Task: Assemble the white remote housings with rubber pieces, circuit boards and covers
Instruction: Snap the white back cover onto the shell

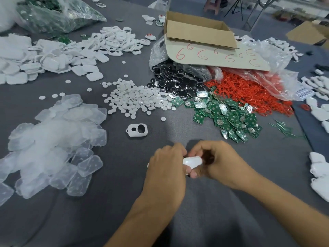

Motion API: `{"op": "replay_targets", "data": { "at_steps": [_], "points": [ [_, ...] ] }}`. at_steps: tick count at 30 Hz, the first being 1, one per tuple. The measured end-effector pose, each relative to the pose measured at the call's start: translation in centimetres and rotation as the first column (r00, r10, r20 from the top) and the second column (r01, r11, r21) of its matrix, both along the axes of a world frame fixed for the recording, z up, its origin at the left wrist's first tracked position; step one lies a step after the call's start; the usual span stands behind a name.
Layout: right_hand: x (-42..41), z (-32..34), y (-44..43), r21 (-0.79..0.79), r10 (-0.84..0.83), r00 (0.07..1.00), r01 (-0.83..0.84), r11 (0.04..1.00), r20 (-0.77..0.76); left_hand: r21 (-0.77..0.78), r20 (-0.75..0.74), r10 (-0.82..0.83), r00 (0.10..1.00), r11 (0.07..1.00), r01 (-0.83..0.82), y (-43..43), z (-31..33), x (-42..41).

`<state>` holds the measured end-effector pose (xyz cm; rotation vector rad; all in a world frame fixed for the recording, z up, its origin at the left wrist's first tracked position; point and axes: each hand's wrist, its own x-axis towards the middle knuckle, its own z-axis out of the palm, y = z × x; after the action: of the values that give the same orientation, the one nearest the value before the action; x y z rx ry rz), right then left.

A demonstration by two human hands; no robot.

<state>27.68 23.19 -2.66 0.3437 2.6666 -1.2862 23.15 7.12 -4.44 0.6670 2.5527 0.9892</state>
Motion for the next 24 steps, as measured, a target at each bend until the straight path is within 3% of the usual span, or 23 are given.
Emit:
{"op": "replay_targets", "data": {
  "at_steps": [5,8,13,20,22,24],
  "points": [
    [3.8,-2.2,-1.3,-0.273,-0.311,0.918,0.242,0.931,-0.246,0.345,0.185,0.084,0.979,0.928,-0.144,-0.1,-0.7,2.1],
    [4.8,-2.3,-2.6,-0.313,-0.381,0.878,0.289,0.905,-0.291,0.465,0.322,0.133,0.938,0.841,-0.278,-0.4,-1.1,2.6],
    [4.9,-2.2,-3.6,-0.141,-0.361,0.872,0.332,0.933,-0.332,0.483,0.194,0.176,0.965,0.839,-0.25,-0.5,-1.9,3.2],
    [4.9,-3.7,-4.2,-0.243,-0.461,0.829,0.399,0.884,-0.315,0.488,0.068,0.26,0.963,0.833,-0.26,-0.4,-3.3,3.7],
    [4.9,-4.0,-4.5,-0.276,-0.492,0.799,0.415,0.867,-0.346,0.522,0.124,0.251,0.96,0.806,-0.278,-0.6,-3.4,3.5],
    [4.9,-4.2,-4.8,-0.432,-0.552,0.768,0.398,0.809,-0.326,0.605,0.278,0.2,0.939,0.723,-0.333,-0.7,-3.4,3.3]
  ]
}}
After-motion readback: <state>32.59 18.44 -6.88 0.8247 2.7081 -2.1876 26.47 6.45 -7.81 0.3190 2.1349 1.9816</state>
